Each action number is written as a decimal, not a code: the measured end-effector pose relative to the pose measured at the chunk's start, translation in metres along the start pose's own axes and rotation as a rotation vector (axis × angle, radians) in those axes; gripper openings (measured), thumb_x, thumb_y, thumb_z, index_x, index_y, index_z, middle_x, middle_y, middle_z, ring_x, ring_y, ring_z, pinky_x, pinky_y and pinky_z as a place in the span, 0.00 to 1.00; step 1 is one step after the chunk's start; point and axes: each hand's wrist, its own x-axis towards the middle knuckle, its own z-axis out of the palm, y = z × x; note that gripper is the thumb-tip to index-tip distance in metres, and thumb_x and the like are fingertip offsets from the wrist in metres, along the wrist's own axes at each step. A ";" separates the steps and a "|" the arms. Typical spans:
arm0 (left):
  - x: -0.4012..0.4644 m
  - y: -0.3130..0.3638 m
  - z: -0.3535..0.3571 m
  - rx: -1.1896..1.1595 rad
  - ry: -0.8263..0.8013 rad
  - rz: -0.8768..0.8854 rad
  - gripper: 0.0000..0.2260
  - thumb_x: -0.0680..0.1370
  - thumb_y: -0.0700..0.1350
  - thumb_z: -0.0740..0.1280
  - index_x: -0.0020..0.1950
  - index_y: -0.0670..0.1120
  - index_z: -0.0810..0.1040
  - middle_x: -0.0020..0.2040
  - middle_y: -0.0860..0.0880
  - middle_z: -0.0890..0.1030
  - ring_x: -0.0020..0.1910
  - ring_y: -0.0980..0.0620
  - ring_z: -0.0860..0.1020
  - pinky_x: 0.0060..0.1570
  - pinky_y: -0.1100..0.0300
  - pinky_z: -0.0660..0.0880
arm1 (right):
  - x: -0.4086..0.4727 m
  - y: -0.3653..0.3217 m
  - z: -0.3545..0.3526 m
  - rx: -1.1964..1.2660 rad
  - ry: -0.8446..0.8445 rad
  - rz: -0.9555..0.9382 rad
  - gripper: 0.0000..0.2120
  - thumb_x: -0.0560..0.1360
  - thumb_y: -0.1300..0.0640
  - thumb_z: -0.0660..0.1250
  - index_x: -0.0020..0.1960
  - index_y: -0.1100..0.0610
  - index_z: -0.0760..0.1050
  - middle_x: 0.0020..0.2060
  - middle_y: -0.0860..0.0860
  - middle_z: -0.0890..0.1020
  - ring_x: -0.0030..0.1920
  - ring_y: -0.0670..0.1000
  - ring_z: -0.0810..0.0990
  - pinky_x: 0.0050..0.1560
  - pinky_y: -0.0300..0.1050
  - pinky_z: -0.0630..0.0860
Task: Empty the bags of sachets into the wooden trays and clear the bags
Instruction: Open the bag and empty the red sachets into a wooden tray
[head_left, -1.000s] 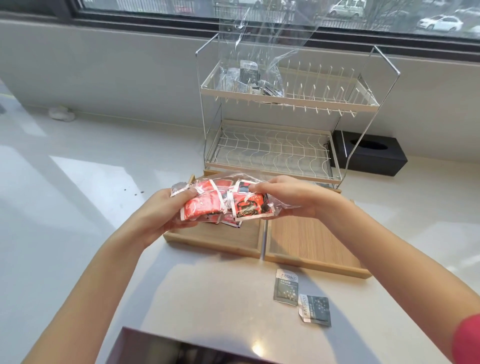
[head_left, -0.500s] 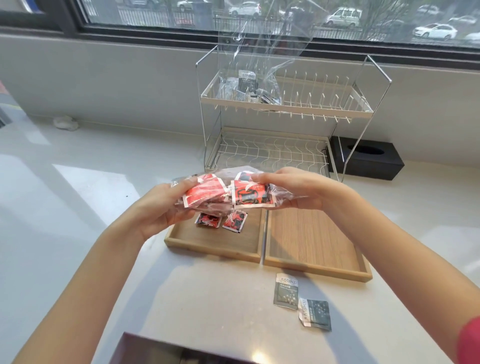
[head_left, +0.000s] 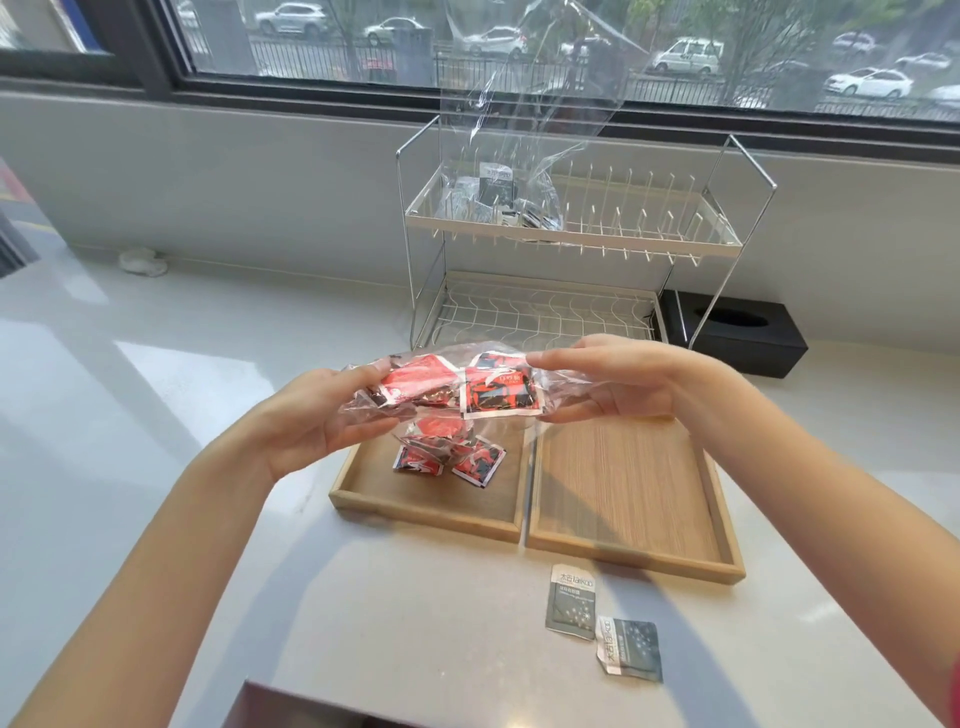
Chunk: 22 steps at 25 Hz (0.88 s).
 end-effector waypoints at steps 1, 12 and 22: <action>0.001 0.000 -0.001 -0.033 -0.019 -0.006 0.07 0.77 0.41 0.61 0.48 0.38 0.76 0.31 0.47 0.84 0.30 0.54 0.82 0.32 0.65 0.80 | -0.002 -0.002 -0.004 0.037 -0.015 0.002 0.17 0.72 0.57 0.66 0.58 0.61 0.71 0.50 0.58 0.81 0.38 0.50 0.83 0.45 0.42 0.82; 0.015 0.002 -0.006 0.319 0.190 0.137 0.08 0.73 0.42 0.68 0.49 0.39 0.74 0.27 0.51 0.83 0.23 0.58 0.79 0.24 0.70 0.75 | -0.013 -0.011 -0.020 -0.112 0.225 -0.176 0.15 0.74 0.69 0.62 0.59 0.58 0.73 0.40 0.56 0.80 0.31 0.45 0.83 0.35 0.34 0.81; 0.022 0.026 -0.012 0.308 0.323 0.348 0.05 0.75 0.43 0.66 0.45 0.45 0.70 0.34 0.46 0.74 0.14 0.60 0.66 0.19 0.72 0.67 | -0.009 -0.028 -0.025 -0.064 0.370 -0.300 0.06 0.72 0.65 0.66 0.48 0.61 0.78 0.35 0.52 0.84 0.31 0.44 0.83 0.33 0.31 0.79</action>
